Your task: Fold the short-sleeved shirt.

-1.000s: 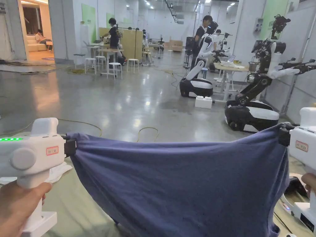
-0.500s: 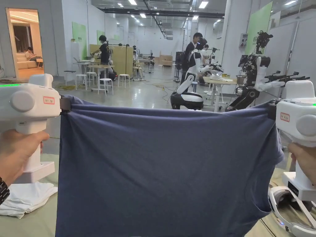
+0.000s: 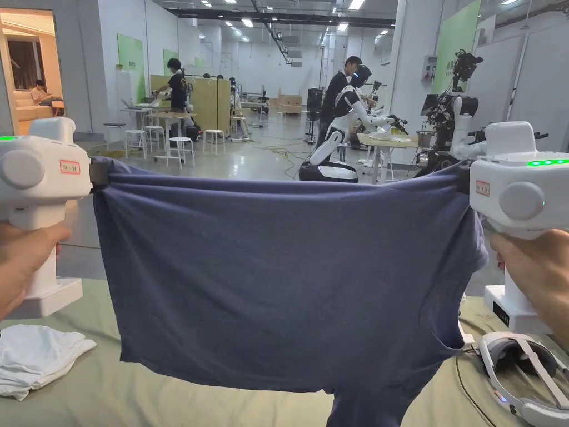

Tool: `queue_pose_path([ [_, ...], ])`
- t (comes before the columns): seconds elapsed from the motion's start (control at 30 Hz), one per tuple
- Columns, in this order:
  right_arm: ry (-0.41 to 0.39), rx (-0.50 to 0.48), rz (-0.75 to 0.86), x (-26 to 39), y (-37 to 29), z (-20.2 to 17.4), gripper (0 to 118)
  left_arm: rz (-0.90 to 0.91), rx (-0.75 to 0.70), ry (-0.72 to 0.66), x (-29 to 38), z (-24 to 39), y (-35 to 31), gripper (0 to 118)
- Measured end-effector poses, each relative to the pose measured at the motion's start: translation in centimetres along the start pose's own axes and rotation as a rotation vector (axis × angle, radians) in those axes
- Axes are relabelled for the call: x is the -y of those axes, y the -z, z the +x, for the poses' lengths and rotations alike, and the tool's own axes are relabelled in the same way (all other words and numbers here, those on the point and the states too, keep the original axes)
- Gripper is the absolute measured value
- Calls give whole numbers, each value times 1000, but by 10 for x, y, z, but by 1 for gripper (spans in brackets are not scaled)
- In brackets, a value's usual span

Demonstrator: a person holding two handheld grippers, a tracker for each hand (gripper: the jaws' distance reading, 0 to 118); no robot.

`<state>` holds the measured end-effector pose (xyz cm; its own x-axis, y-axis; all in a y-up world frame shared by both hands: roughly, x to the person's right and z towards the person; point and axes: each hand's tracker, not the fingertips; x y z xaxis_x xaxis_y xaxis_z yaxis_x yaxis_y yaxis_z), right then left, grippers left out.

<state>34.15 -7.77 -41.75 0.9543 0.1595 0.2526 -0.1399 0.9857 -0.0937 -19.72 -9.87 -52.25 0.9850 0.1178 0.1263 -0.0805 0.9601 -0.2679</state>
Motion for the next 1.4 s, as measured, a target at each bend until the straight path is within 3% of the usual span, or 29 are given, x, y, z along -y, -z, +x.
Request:
queue_pose_path([
  [0.33, -44, -35, -122, 98, -49, -1, 3, -143, 30, 12, 131, -18, -25, 6],
  [0.6, -35, -48, -162, 137, -151, 9, 3, -126, 68, -56, 184, -31, -119, 6],
  [0.87, -26, -64, -342, 210, -235, 4, 3, -242, 51, -54, 263, -39, -193, 6],
  [1.1, -86, -91, -565, 288, -267, -8, 3, -470, 9, -3, 339, -43, -215, 6],
  [1.4, -66, -136, -886, 385, -263, -23, 4, -822, -31, -18, 420, -50, -185, 6],
])
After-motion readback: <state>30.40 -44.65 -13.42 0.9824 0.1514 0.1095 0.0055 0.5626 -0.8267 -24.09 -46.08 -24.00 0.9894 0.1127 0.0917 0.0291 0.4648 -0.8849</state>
